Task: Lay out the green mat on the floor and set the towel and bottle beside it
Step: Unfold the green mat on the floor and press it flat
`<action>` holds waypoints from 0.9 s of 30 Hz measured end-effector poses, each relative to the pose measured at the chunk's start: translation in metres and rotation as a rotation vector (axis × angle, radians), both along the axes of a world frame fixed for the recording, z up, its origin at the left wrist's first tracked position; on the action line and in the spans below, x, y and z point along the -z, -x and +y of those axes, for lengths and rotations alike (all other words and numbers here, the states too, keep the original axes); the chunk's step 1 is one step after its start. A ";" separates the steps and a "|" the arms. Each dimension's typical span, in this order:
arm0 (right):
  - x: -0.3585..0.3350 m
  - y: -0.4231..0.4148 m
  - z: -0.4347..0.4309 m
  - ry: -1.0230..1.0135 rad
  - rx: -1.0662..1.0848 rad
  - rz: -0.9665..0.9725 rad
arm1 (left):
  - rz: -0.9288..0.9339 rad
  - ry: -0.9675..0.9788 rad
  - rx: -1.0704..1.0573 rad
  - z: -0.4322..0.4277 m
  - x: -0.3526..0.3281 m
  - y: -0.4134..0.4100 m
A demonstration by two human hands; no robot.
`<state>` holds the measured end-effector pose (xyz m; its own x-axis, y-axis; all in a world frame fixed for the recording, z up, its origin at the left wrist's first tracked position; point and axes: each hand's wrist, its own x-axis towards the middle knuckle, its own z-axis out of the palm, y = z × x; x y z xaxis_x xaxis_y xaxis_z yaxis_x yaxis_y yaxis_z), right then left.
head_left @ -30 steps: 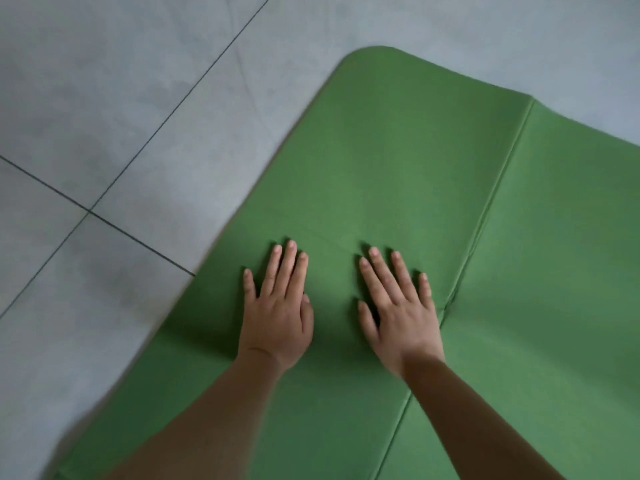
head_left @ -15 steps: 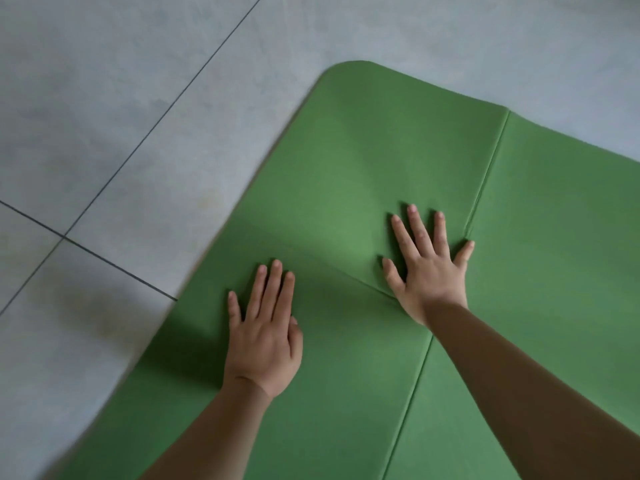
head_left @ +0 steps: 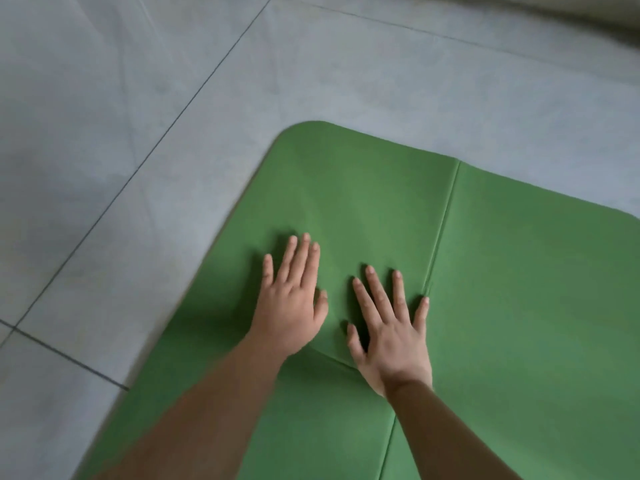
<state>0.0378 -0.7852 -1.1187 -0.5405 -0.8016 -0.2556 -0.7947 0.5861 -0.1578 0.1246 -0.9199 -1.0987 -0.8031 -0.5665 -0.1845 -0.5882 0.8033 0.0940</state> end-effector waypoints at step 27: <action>0.012 0.144 -0.073 0.036 -0.106 0.071 | -0.096 -0.022 0.071 -0.018 0.004 0.010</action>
